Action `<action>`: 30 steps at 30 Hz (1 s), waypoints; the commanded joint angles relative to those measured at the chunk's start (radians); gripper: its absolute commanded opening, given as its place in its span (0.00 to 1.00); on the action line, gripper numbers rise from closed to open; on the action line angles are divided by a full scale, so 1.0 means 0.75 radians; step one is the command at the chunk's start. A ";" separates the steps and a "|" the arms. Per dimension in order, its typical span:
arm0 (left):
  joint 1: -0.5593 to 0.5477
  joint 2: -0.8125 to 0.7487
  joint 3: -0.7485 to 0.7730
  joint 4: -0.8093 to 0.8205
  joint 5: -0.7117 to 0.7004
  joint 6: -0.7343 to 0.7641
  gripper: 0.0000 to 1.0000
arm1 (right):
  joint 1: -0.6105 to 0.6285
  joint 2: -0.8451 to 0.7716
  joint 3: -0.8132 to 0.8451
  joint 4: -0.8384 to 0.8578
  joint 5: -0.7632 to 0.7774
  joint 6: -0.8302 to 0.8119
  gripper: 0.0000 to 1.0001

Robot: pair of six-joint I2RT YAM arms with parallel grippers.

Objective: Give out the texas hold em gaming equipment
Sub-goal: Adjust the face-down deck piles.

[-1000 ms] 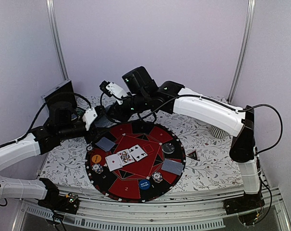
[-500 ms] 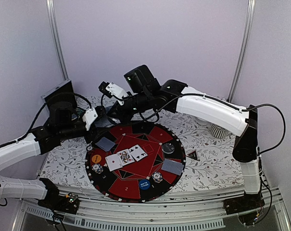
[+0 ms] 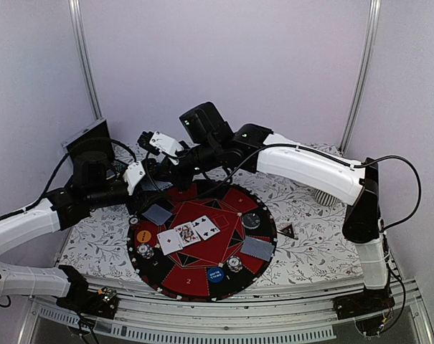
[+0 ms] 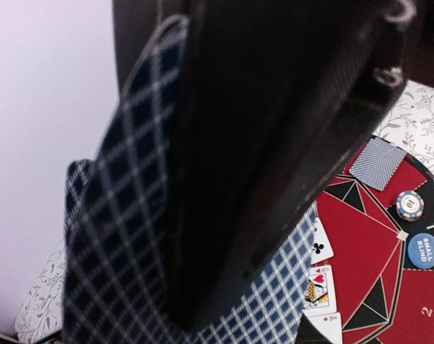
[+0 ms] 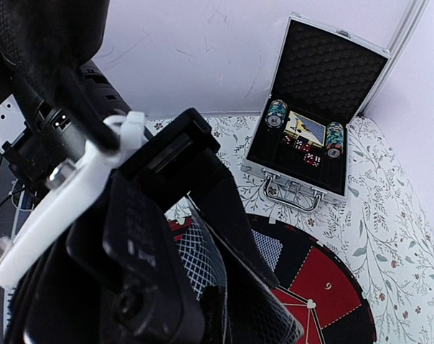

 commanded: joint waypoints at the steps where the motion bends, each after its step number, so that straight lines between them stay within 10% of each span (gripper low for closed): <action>1: -0.013 -0.029 0.002 0.067 0.050 -0.002 0.42 | 0.003 0.077 0.048 0.016 -0.028 0.019 0.02; 30: -0.014 -0.016 0.010 0.056 0.017 -0.012 0.42 | 0.003 -0.166 -0.153 0.163 0.122 0.104 0.70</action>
